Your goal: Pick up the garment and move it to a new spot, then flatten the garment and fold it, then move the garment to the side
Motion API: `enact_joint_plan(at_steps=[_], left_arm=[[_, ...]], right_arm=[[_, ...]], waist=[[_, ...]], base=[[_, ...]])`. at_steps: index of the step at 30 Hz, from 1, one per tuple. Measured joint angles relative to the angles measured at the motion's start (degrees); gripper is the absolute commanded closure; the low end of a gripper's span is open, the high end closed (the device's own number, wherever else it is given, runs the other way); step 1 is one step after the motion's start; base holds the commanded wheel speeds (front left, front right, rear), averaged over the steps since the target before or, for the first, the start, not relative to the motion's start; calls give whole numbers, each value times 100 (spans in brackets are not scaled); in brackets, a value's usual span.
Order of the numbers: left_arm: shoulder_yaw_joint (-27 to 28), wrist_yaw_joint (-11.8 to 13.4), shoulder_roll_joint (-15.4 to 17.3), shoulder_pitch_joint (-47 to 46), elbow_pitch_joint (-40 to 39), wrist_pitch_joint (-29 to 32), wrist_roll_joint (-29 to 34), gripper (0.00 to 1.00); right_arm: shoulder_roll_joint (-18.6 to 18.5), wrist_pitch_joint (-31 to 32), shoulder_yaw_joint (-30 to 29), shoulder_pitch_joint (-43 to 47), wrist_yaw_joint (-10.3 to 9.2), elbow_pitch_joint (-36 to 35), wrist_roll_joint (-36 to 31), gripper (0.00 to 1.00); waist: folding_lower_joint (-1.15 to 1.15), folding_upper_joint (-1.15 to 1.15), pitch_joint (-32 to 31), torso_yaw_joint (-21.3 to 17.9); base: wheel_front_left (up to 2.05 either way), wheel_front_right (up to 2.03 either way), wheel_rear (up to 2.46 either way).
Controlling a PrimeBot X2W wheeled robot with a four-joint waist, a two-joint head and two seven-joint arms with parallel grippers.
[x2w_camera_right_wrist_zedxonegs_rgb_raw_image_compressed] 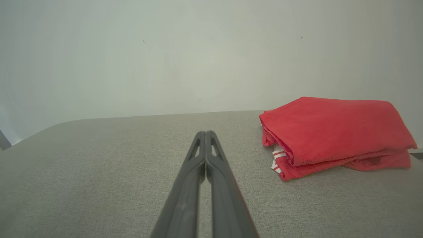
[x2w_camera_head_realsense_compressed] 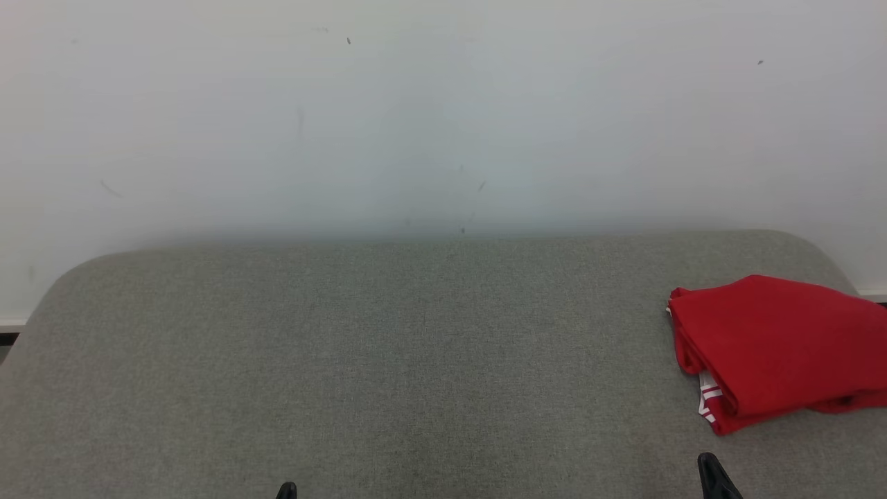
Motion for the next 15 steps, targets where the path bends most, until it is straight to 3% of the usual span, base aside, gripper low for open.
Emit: enact_joint_plan(at_steps=[15], left_arm=[[67, -97, 27, -268, 219, 210, -1605, 100]], right_arm=[[4, 397, -156, -355, 0, 303, 1541, 100]], waist=[[1, 0, 87, 0]], base=[[0, 0, 0]])
